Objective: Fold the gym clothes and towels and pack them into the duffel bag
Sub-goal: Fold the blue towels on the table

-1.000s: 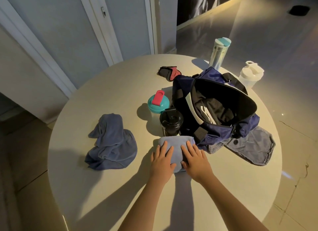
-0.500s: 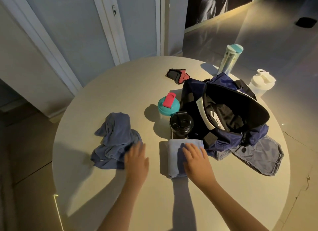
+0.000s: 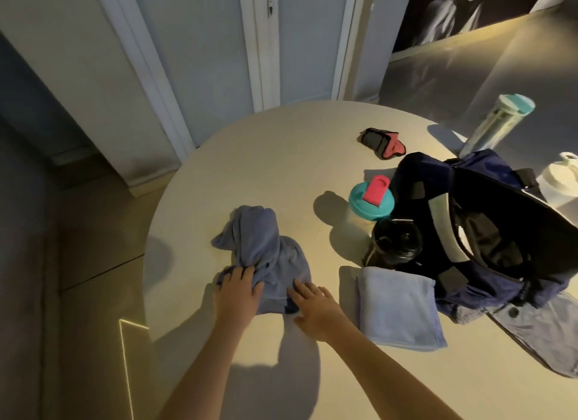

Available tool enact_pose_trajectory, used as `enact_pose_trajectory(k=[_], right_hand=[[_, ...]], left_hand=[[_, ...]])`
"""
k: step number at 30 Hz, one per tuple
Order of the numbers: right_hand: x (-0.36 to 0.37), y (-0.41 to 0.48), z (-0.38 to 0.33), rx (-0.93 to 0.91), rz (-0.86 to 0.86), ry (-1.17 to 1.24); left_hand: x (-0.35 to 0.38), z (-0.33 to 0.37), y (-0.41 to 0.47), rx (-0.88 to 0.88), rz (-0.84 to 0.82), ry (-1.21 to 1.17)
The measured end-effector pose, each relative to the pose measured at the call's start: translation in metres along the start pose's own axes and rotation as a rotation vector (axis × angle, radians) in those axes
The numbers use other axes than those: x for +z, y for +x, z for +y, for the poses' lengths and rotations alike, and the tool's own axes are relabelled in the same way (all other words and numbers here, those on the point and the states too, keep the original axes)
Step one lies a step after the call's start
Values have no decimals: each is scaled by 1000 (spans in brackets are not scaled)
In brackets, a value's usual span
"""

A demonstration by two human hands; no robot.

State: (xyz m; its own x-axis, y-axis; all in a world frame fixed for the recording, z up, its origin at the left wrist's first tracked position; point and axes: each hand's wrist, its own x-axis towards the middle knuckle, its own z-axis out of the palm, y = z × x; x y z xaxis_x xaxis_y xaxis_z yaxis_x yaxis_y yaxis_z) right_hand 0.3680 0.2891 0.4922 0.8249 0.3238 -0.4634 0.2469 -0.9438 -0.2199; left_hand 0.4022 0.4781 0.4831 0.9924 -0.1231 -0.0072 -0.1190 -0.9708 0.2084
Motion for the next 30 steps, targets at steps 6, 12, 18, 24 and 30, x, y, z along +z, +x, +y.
enact_pose_trajectory(k=[6, 12, 18, 24, 30], right_hand=[[22, -22, 0, 36, 48, 34], [32, -56, 0, 76, 106, 72], [47, -91, -5, 123, 186, 61], [41, -109, -18, 84, 41, -148], [10, -80, -38, 265, 143, 78]], left_hand=[[-7, 2, -35, -50, 144, -3], [-9, 2, -67, -201, 50, 83], [-10, -11, -93, -185, -97, 257], [-20, -8, -78, -353, -38, 91], [-23, -17, -53, -312, -73, 0]])
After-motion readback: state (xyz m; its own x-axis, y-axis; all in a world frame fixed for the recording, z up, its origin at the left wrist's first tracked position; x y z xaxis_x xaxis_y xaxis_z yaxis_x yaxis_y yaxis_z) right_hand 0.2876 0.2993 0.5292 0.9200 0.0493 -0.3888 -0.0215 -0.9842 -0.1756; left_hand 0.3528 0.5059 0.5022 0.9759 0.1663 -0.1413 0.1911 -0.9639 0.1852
